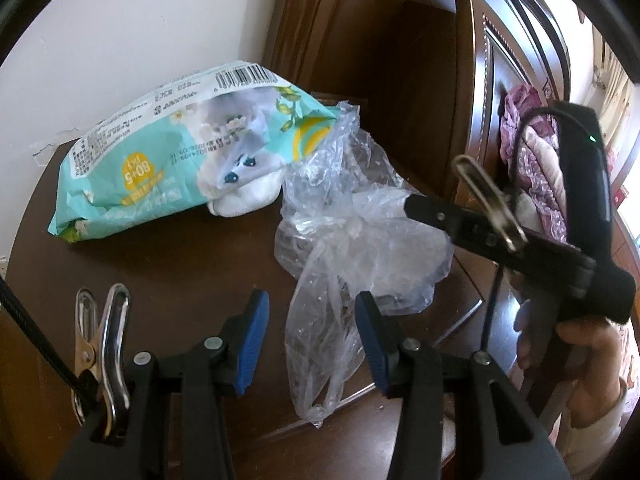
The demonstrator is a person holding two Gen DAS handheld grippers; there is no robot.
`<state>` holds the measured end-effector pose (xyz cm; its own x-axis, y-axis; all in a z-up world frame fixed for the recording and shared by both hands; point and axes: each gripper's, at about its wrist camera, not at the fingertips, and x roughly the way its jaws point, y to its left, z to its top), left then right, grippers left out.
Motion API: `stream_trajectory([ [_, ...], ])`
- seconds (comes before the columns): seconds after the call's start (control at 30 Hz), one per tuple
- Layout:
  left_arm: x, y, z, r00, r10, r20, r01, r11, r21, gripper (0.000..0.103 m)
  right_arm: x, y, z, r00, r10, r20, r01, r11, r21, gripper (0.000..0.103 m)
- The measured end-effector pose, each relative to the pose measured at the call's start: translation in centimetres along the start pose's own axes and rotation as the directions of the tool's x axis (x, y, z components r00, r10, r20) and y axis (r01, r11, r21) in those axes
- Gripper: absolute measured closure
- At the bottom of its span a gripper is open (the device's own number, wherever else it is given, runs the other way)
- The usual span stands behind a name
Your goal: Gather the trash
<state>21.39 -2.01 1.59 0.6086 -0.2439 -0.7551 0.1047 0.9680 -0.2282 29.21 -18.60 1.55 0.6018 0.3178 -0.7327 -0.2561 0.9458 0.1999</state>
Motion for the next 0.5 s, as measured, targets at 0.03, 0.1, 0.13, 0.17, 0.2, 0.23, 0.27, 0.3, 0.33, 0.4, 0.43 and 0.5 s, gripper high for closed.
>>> stream_trajectory([
  [0.03,0.1,0.0,0.0,1.0,0.001,-0.004,-0.001,1.0,-0.001,0.056,0.4,0.0,0.1,1.0,-0.001,-0.009,0.001,1.0,-0.004,0.05],
  [0.1,0.1,0.0,0.0,1.0,0.001,-0.002,-0.001,1.0,-0.005,0.055,0.8,0.0,0.0,1.0,0.0,-0.023,0.0,1.0,-0.007,0.05],
  [0.13,0.1,0.0,0.0,1.0,-0.001,-0.002,0.001,1.0,-0.009,0.054,0.9,0.1,-0.1,1.0,0.0,-0.029,-0.001,1.0,-0.009,0.05],
  [0.17,0.1,0.0,0.0,1.0,-0.003,-0.003,0.003,1.0,-0.011,0.054,1.0,0.2,-0.3,0.999,0.002,-0.034,-0.002,1.0,-0.014,0.054],
  [0.2,0.0,0.1,0.0,1.0,-0.005,-0.003,0.005,1.0,-0.014,0.054,1.0,0.3,-0.5,0.999,0.01,-0.034,-0.01,1.0,-0.02,0.061],
  [0.23,-0.1,0.2,0.0,1.0,-0.006,-0.002,0.006,1.0,-0.016,0.054,0.8,0.4,-0.7,0.999,0.015,-0.031,-0.016,1.0,-0.021,0.063],
  [0.27,-0.2,0.2,-0.1,1.0,-0.009,0.002,0.009,1.0,-0.018,0.054,0.6,0.6,-1.0,1.0,0.009,-0.025,-0.01,1.0,-0.026,0.067],
  [0.3,-0.3,0.3,-0.1,1.0,-0.011,0.005,0.011,1.0,-0.02,0.054,0.3,0.7,-1.2,1.0,0.004,-0.021,-0.005,0.999,-0.032,0.071],
  [0.33,-0.5,0.3,-0.1,1.0,-0.017,0.009,0.018,1.0,-0.02,0.054,0.0,0.7,-1.5,1.0,0.009,-0.019,-0.01,1.0,-0.03,0.073],
  [0.4,-1.0,0.8,-0.1,0.999,-0.03,0.017,0.03,0.999,-0.019,0.054,-0.6,0.3,-2.1,0.999,0.038,-0.021,-0.038,0.999,-0.002,0.08],
  [0.43,-1.2,0.8,-0.2,0.999,-0.035,0.021,0.036,0.999,-0.016,0.054,-1.0,0.1,-2.5,0.999,0.048,-0.022,-0.048,0.999,0.009,0.081],
  [0.5,-1.5,0.8,-0.2,0.999,-0.044,0.027,0.044,0.999,-0.011,0.054,-1.7,0.1,-3.4,0.999,0.046,-0.024,-0.046,0.999,0.001,0.081],
])
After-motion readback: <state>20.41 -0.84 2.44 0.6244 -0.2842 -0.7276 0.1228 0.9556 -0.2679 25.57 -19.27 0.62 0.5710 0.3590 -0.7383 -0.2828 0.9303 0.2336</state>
